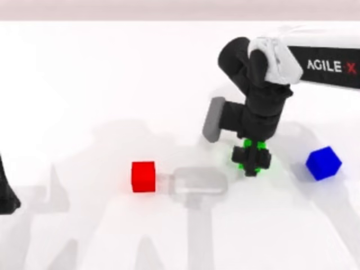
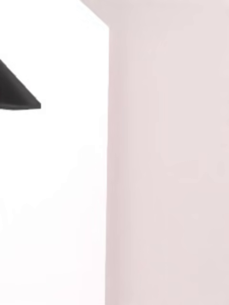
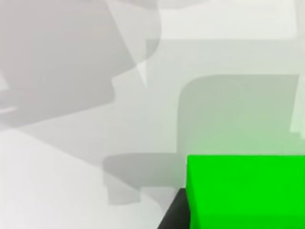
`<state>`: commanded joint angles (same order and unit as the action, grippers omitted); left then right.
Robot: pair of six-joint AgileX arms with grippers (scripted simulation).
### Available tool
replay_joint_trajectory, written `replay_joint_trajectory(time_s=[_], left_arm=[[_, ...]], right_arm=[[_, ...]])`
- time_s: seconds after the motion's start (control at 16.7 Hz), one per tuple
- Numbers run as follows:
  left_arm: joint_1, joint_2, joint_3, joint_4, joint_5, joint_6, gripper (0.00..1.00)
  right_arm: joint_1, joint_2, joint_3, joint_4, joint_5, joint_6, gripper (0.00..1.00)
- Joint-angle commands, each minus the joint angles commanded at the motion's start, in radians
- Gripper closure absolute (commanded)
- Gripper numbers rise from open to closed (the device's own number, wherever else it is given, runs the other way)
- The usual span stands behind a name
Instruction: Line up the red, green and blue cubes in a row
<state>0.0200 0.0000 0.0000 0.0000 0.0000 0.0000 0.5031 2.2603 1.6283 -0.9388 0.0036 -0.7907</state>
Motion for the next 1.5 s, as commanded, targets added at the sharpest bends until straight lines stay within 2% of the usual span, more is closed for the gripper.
replay_joint_trajectory(time_s=[0.36, 0.78, 1.08, 1.26, 1.5], left_arm=[[0.000, 0.000, 0.000, 0.000, 0.000, 0.000, 0.00], [0.000, 0.000, 0.000, 0.000, 0.000, 0.000, 0.00], [0.000, 0.000, 0.000, 0.000, 0.000, 0.000, 0.00], [0.000, 0.000, 0.000, 0.000, 0.000, 0.000, 0.00], [0.000, 0.000, 0.000, 0.000, 0.000, 0.000, 0.00]], right_arm=[[-0.001, -0.021, 0.014, -0.028, -0.005, 0.007, 1.00], [0.007, -0.084, 0.159, -0.243, -0.005, 0.004, 1.00], [0.006, -0.084, 0.168, -0.251, -0.006, 0.006, 1.00], [0.061, -0.059, 0.225, -0.285, -0.006, 0.004, 1.00], [0.191, -0.007, 0.346, -0.361, -0.007, -0.004, 1.00]])
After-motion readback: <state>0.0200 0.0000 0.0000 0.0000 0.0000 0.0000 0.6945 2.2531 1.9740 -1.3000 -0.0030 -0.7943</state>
